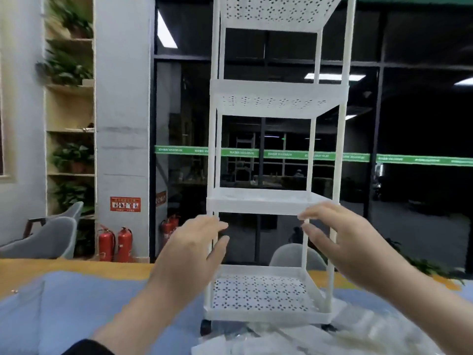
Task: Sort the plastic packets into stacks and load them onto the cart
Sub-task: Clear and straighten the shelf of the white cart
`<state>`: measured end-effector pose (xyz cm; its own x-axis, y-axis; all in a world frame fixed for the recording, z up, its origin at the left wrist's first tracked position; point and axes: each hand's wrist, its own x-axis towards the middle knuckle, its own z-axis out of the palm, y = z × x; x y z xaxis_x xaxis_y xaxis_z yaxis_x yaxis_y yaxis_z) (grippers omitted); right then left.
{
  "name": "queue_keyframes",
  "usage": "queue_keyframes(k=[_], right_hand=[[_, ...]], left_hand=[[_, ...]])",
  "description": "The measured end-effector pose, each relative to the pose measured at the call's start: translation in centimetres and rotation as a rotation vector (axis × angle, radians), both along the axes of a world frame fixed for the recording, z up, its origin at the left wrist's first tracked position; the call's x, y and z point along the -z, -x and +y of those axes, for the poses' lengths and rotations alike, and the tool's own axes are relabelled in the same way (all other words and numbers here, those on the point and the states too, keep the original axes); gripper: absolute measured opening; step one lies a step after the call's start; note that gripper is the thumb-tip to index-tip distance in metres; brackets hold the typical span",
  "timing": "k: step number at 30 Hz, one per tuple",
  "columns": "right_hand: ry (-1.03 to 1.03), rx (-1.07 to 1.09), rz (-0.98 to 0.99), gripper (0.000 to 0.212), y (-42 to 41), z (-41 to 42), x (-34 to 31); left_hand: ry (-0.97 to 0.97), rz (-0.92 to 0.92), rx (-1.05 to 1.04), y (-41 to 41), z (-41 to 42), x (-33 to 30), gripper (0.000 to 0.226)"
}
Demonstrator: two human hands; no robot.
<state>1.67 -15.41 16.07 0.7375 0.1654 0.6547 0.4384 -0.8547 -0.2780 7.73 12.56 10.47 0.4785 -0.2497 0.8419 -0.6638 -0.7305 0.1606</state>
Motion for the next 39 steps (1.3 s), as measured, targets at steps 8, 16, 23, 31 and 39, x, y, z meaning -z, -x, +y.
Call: queue_keyframes(k=[8, 16, 23, 31, 39], right_hand=[[0.121, 0.244, 0.312, 0.057, -13.6, -1.1, -8.8], [0.384, 0.533, 0.726, 0.084, -22.1, -0.9, -9.8], [0.282, 0.521, 0.968, 0.086, -22.9, -0.5, -9.3], [0.233, 0.358, 0.927, 0.098, -23.5, -0.2, -8.1], [0.236, 0.284, 0.862, 0.083, -24.1, 0.6, -7.8]], left_hand=[[-0.348, 0.095, -0.045, -4.9, -4.8, -8.3, 0.035], [-0.188, 0.774, -0.189, -12.5, -9.2, -13.9, 0.049], [-0.394, 1.052, -0.525, -18.5, -9.5, -13.6, 0.078], [-0.332, 1.152, -0.453, -20.0, -12.4, -11.7, 0.071], [0.042, 1.286, -0.217, -19.4, -13.1, -14.0, 0.073]])
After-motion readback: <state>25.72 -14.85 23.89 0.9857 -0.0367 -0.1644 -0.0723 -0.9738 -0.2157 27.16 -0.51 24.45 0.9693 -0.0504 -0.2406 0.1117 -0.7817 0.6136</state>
